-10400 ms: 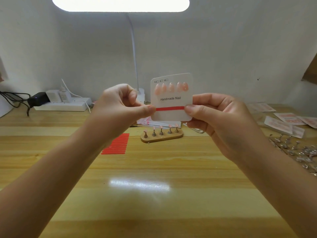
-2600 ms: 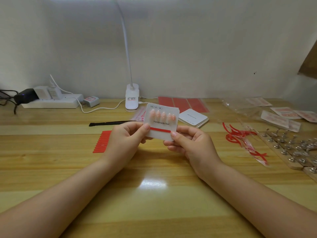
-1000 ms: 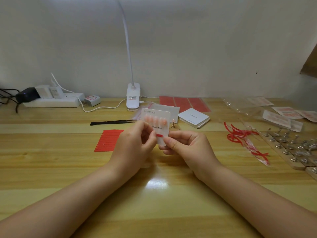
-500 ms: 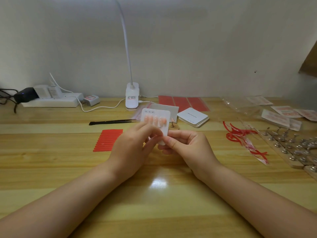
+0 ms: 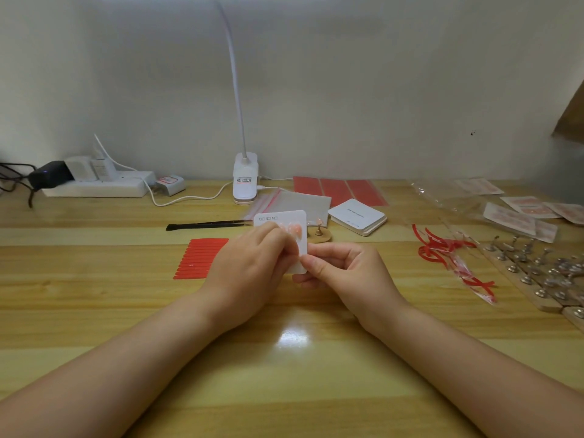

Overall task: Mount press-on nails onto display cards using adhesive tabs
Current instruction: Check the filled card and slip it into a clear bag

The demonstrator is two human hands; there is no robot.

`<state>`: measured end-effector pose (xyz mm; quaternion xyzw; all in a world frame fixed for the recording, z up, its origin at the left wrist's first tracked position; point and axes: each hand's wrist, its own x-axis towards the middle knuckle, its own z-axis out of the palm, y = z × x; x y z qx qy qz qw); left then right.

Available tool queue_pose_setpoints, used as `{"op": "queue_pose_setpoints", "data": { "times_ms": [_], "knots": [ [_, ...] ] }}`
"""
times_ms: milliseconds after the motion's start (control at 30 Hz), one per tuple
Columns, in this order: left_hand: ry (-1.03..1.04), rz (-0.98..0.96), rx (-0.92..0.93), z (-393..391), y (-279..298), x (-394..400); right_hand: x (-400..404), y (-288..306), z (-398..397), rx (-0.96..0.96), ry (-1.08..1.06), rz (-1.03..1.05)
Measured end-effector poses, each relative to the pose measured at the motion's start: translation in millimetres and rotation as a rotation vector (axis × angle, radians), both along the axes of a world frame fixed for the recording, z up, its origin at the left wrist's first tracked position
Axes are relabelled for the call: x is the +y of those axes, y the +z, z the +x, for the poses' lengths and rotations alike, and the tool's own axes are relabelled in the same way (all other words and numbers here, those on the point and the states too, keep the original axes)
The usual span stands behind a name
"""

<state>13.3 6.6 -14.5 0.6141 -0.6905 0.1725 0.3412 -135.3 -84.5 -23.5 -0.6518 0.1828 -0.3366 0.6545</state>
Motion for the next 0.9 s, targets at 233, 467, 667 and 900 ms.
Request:
{"op": "queue_pose_setpoints", "data": {
  "times_ms": [233, 467, 667, 900],
  "knots": [
    [-0.028, -0.036, -0.015, 0.6, -3.6, -1.8, -1.1, -1.2, 0.9, -0.007, -0.008, 0.026],
    [-0.02, -0.123, -0.072, 2.6, -7.0, 0.2, -5.6, -1.9, -0.5, -0.066, -0.021, 0.124],
    [0.013, -0.178, -0.176, 3.0, -5.7, 0.2, -6.9, -2.2, 0.1, -0.082, -0.011, 0.161],
    [0.02, -0.183, -0.149, 4.3, -5.6, 0.8, -8.3, -2.9, -0.2, -0.066, -0.032, 0.175]
  ]
}}
